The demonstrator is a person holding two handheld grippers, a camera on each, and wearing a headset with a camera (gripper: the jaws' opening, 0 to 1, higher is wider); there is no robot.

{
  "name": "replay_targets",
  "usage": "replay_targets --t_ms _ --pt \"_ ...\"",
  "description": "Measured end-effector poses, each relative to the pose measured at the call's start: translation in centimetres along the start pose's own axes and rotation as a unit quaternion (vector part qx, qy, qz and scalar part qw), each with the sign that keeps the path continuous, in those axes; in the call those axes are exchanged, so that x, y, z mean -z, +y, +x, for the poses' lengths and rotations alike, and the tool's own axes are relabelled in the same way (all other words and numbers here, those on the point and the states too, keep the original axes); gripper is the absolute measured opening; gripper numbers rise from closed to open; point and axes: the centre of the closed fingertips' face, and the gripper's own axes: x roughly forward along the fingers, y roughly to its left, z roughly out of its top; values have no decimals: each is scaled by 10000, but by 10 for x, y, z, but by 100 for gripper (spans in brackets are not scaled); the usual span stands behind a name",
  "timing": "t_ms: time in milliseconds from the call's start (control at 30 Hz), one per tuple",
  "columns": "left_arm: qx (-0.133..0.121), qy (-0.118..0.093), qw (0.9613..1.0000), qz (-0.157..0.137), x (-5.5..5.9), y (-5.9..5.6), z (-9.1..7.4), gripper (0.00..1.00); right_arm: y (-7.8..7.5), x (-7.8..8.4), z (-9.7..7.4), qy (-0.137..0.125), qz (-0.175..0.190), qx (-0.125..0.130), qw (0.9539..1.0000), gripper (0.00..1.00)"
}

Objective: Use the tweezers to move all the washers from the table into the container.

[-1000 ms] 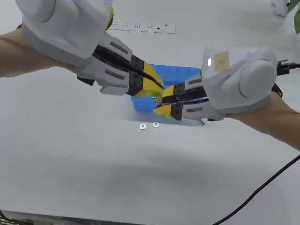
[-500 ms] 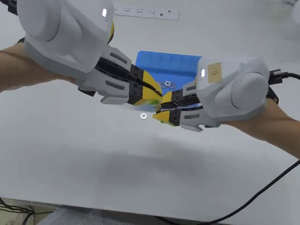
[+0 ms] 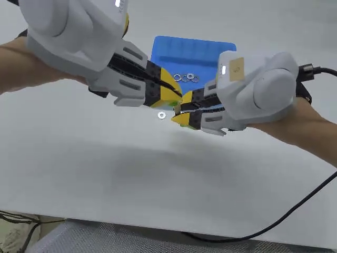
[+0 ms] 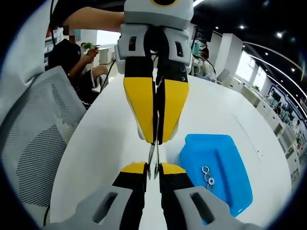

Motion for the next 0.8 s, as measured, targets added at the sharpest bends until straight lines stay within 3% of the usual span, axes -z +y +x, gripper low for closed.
replay_targets --t_ms 267,800 --pt "-37 -6 10000 -22 1 9 2 5 -10 2 2 -17 97 98 9999 11" --pt "-58 101 9999 6 8 16 4 5 -16 7 9 31 132 98 9999 11"
